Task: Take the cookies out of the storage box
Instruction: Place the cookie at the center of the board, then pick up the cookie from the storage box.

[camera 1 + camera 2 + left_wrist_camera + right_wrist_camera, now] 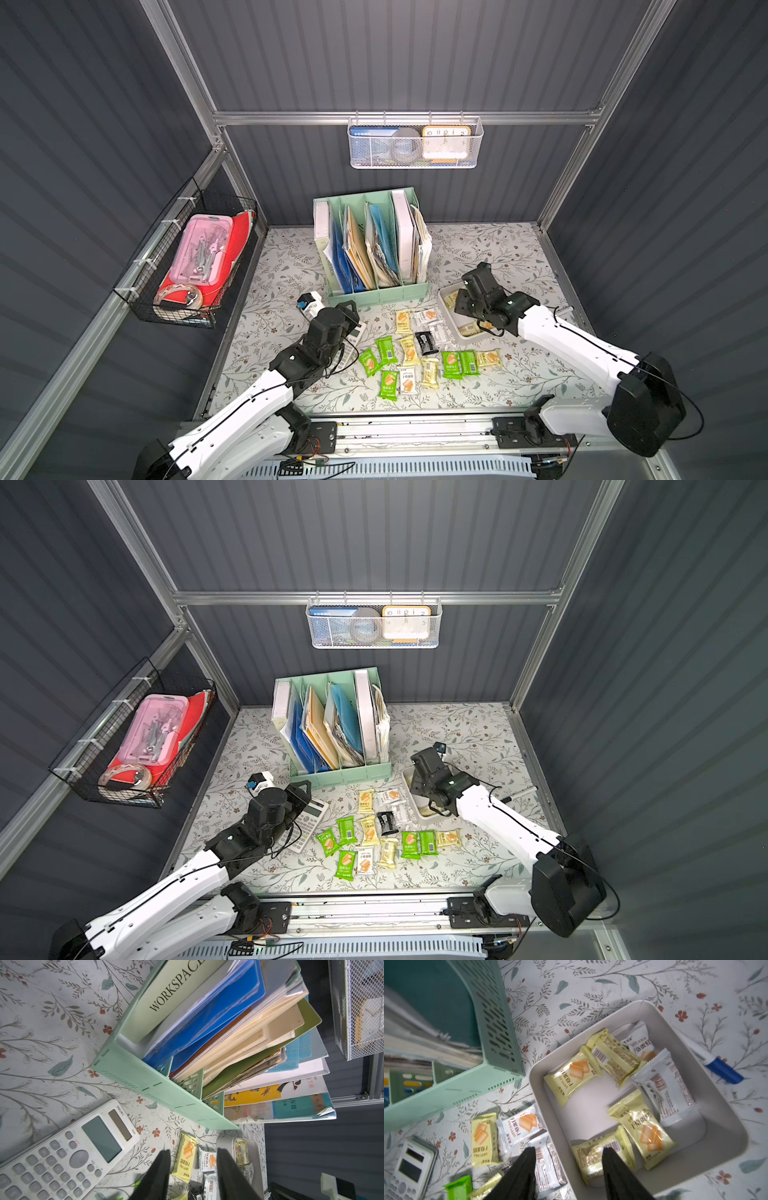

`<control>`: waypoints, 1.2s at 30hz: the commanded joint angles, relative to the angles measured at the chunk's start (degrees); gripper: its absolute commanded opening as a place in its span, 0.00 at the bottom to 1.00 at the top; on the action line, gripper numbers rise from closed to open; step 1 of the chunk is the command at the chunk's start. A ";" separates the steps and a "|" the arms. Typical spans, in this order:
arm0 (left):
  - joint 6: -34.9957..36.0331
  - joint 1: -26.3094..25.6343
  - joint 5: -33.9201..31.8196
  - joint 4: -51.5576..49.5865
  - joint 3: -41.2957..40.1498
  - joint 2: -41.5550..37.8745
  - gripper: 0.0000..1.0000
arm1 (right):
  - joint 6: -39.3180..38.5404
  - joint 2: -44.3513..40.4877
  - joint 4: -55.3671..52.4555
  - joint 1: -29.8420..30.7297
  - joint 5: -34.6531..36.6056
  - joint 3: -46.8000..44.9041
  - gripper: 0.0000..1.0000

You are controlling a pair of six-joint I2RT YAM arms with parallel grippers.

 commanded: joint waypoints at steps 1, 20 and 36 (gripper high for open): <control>1.04 0.34 1.73 2.02 1.37 1.08 0.42 | 6.30 1.25 8.79 -3.46 -6.28 -2.54 0.57; -1.24 0.33 1.33 4.29 0.29 3.98 0.43 | 15.23 22.19 32.37 -10.84 -13.26 -6.02 0.57; -2.67 0.34 0.65 4.49 0.29 4.99 0.43 | 13.22 20.87 42.07 -12.07 -15.20 -10.69 0.38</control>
